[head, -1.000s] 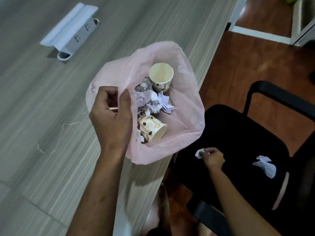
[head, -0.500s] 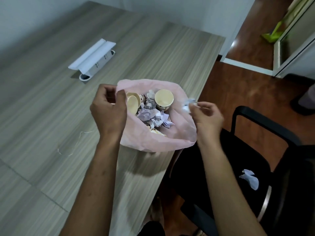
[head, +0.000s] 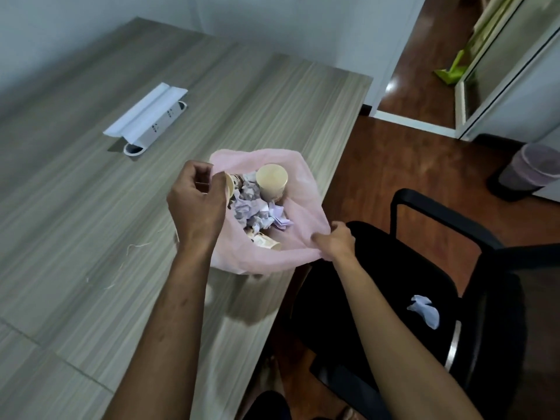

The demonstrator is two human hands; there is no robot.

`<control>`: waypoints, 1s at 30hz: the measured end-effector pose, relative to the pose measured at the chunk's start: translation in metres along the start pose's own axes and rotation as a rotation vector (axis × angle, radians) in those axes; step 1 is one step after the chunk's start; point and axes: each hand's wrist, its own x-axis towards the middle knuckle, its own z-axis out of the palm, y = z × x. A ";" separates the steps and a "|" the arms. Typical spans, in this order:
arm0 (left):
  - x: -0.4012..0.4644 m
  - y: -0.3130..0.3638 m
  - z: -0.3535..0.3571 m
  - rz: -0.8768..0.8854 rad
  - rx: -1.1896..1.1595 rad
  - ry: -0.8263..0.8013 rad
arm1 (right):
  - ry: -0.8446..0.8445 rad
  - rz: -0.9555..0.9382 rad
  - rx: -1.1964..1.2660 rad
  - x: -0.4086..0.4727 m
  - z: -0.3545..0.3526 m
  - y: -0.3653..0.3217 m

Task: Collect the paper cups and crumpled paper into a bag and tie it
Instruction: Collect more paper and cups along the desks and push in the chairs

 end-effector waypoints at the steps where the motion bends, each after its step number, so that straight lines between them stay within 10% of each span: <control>1: 0.001 0.000 0.001 -0.003 0.002 -0.004 | 0.012 -0.005 0.069 0.002 -0.001 0.009; 9: 0.002 0.008 0.014 -0.011 0.050 -0.055 | 0.082 -0.222 0.171 -0.040 -0.009 0.060; 20: -0.037 0.000 0.033 0.037 0.130 -0.073 | -0.089 -0.069 0.278 -0.025 -0.034 0.088; 30: -0.068 -0.018 0.076 0.012 0.155 -0.068 | 0.167 0.294 0.059 0.060 -0.037 0.218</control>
